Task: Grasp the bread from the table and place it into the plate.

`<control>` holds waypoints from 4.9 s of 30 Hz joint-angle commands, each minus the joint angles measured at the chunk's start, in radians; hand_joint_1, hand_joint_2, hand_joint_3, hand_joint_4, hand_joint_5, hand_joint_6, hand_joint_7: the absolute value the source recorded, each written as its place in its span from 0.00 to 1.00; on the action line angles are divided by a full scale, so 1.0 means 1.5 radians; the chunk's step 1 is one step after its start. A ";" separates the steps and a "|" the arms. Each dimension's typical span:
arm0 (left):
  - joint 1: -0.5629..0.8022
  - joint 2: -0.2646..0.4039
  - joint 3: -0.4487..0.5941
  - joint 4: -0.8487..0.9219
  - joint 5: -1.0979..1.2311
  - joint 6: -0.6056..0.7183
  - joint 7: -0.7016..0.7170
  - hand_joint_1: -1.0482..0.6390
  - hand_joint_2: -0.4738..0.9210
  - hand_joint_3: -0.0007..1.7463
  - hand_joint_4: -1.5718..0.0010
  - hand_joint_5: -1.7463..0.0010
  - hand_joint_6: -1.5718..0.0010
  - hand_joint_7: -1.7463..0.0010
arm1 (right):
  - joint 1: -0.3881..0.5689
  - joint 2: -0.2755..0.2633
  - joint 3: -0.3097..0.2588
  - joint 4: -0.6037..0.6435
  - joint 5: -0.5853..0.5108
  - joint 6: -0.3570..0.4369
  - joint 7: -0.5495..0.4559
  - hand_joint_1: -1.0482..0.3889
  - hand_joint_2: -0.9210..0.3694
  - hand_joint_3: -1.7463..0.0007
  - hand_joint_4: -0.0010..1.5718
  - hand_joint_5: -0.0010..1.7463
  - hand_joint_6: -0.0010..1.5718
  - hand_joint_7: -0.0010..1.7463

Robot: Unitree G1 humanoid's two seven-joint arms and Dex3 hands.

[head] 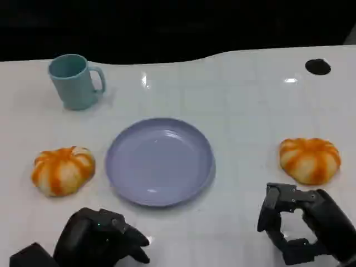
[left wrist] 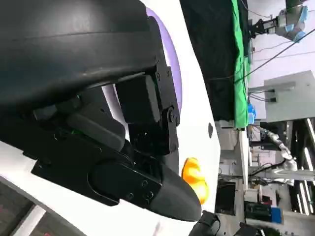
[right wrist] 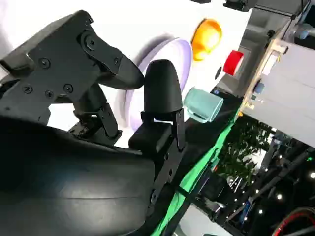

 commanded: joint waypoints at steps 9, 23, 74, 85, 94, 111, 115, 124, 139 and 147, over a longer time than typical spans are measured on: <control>0.003 0.012 0.003 -0.004 -0.003 -0.003 0.000 0.00 0.98 0.00 0.08 0.63 0.00 0.87 | -0.004 -0.006 -0.004 0.007 0.003 -0.011 -0.001 0.61 0.41 0.26 0.54 1.00 0.50 0.81; 0.002 0.013 0.003 -0.001 0.000 -0.008 0.002 0.00 0.99 0.00 0.08 0.62 0.00 0.87 | -0.006 -0.008 -0.006 0.011 -0.008 -0.013 -0.010 0.62 0.42 0.26 0.53 1.00 0.51 0.76; -0.008 0.016 0.006 0.021 -0.003 -0.017 -0.002 0.00 0.99 0.00 0.09 0.62 0.00 0.87 | -0.121 -0.182 0.107 -0.113 -0.670 0.485 -0.304 0.34 0.05 1.00 0.00 0.26 0.20 0.01; 0.000 0.017 0.004 0.010 -0.001 -0.011 0.002 0.00 0.99 0.00 0.09 0.62 0.00 0.87 | -0.218 -0.167 0.171 0.046 -0.660 0.522 -0.321 0.39 0.10 1.00 0.09 0.20 0.24 0.00; 0.005 0.018 0.005 0.003 -0.003 -0.008 0.001 0.00 0.99 0.00 0.09 0.61 0.00 0.87 | -0.295 -0.143 0.220 0.196 -0.640 0.553 -0.337 0.43 0.08 0.99 0.16 0.11 0.25 0.00; 0.006 0.017 0.005 0.000 -0.004 -0.006 0.002 0.00 0.99 0.00 0.08 0.61 0.00 0.86 | -0.325 -0.156 0.236 0.311 -0.547 0.370 -0.517 0.68 0.07 1.00 0.53 1.00 0.86 0.17; 0.005 0.017 0.006 0.004 -0.006 -0.009 0.000 0.00 0.99 0.00 0.08 0.61 0.00 0.86 | -0.318 -0.153 0.225 0.298 -0.525 0.354 -0.532 0.71 0.09 1.00 0.53 1.00 0.68 0.49; 0.007 0.018 0.005 0.000 -0.006 -0.010 0.001 0.00 0.99 0.00 0.08 0.61 0.00 0.86 | -0.283 -0.160 0.212 0.218 -0.500 0.341 -0.552 0.74 0.09 1.00 0.56 1.00 0.60 0.71; 0.009 0.018 0.001 -0.006 -0.004 -0.003 0.002 0.00 0.99 0.00 0.08 0.61 0.00 0.86 | -0.235 -0.124 0.193 0.045 -0.451 0.234 -0.533 0.82 0.58 0.25 0.66 1.00 0.65 0.74; 0.009 0.014 -0.002 -0.009 -0.005 0.002 0.003 0.00 0.98 0.00 0.08 0.61 0.00 0.86 | -0.280 -0.035 0.219 0.082 -0.470 0.208 -0.553 0.81 0.64 0.14 0.68 0.99 0.64 0.79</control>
